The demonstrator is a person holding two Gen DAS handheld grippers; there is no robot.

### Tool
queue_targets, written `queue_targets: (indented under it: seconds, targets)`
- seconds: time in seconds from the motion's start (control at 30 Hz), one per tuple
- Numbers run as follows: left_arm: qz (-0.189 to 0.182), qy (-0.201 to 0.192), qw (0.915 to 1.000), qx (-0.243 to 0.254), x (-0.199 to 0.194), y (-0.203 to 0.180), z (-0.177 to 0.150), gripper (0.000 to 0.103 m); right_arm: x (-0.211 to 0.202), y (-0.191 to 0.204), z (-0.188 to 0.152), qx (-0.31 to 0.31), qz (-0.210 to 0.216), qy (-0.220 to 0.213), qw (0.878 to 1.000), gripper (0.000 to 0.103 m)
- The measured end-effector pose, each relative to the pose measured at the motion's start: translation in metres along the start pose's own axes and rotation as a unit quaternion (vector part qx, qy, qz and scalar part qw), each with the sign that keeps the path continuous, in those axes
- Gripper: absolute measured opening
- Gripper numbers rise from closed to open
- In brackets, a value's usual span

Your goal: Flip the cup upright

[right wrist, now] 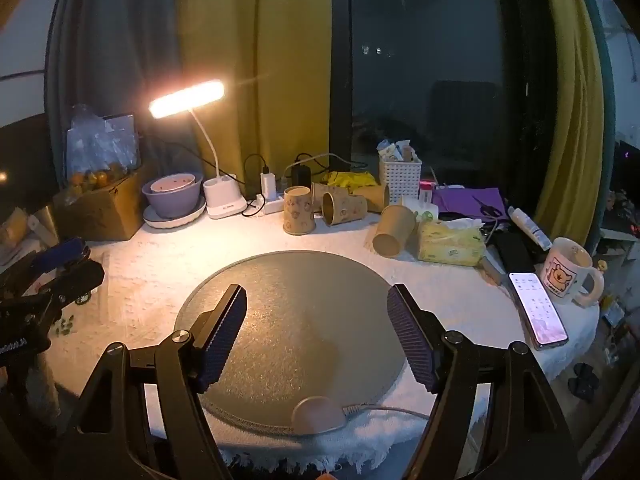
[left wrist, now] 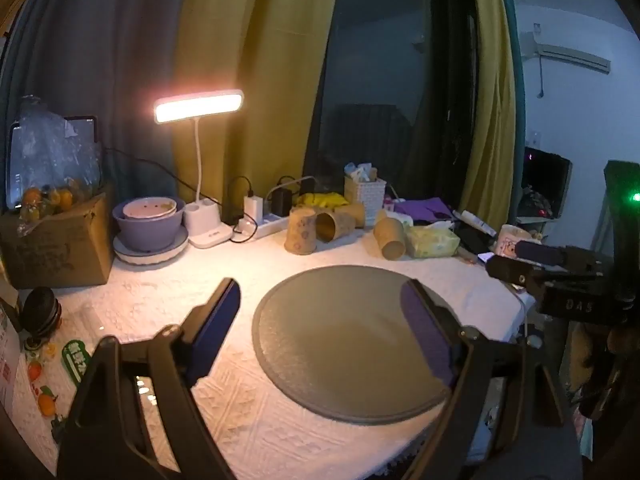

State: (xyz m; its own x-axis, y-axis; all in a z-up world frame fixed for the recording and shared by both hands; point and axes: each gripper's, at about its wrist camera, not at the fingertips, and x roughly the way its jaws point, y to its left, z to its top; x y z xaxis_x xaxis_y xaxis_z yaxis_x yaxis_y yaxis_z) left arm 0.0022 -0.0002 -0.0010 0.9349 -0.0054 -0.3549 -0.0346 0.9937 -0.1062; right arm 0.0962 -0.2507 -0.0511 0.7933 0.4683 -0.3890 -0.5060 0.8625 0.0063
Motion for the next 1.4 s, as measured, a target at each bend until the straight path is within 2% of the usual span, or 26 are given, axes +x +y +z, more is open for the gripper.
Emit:
queue_targets:
  seconds: [0.13,0.33,1.4]
  targets:
    - [0.001,-0.001,1.0,-0.001,-0.004,-0.002,0.011,0.083,0.002,-0.002,-0.004,0.007,0.003,-0.004,1.0,0.076]
    - [0.001,-0.008,1.0,-0.001,-0.011,-0.008,0.01,0.083,-0.018,0.004,0.006,0.003,0.002,-0.004,1.0,0.076]
    - [-0.013,-0.005,0.9999,0.004,-0.008,-0.013,0.009,0.083,-0.02,0.002,0.005,0.008,0.003,0.0,1.0,0.076]
